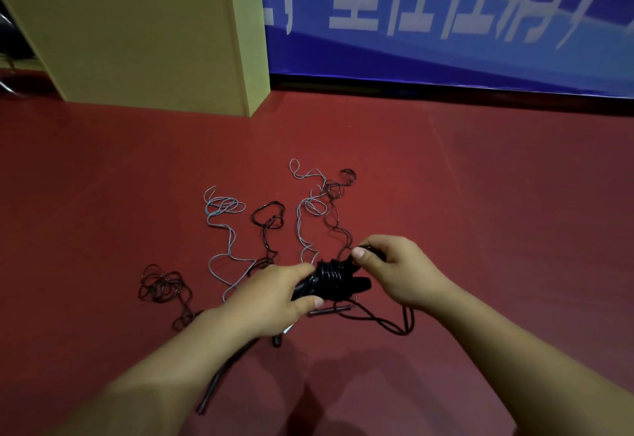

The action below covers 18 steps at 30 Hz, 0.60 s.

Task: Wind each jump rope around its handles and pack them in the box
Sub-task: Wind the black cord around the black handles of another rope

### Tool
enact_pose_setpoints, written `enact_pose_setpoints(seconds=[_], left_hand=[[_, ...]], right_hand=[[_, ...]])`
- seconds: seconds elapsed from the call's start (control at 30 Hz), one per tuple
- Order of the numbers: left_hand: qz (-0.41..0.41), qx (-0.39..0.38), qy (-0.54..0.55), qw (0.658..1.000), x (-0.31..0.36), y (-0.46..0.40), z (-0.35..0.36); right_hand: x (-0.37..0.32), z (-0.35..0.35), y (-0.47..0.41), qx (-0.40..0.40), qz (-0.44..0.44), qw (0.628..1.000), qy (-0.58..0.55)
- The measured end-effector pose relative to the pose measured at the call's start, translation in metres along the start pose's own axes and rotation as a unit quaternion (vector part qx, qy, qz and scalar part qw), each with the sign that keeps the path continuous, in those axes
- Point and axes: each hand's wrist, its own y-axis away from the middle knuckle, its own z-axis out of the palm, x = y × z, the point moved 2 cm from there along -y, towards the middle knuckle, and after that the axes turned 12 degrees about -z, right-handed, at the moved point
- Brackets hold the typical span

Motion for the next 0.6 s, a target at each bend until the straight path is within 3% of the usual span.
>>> enact_pose_setpoints(seconds=[0.13, 0.3, 0.5, 0.6], left_hand=[[0.051, 0.004, -0.026, 0.998, 0.002, 0.001, -0.002], [0.101, -0.072, 0.032, 0.992, 0.008, 0.011, 0.0], [0.107, -0.2, 0.254, 0.94, 0.019, 0.021, -0.006], [0.12, -0.237, 0.303, 0.915, 0.028, 0.026, -0.01]], right_hand=[[0.005, -0.004, 0.001, 0.018, 0.013, 1.0, 0.006], [0.007, -0.008, 0.002, 0.018, 0.025, 0.999, -0.006], [0.0, -0.01, 0.005, -0.021, 0.043, 0.969, -0.241], [-0.004, -0.008, 0.007, -0.054, 0.047, 0.937, -0.342]])
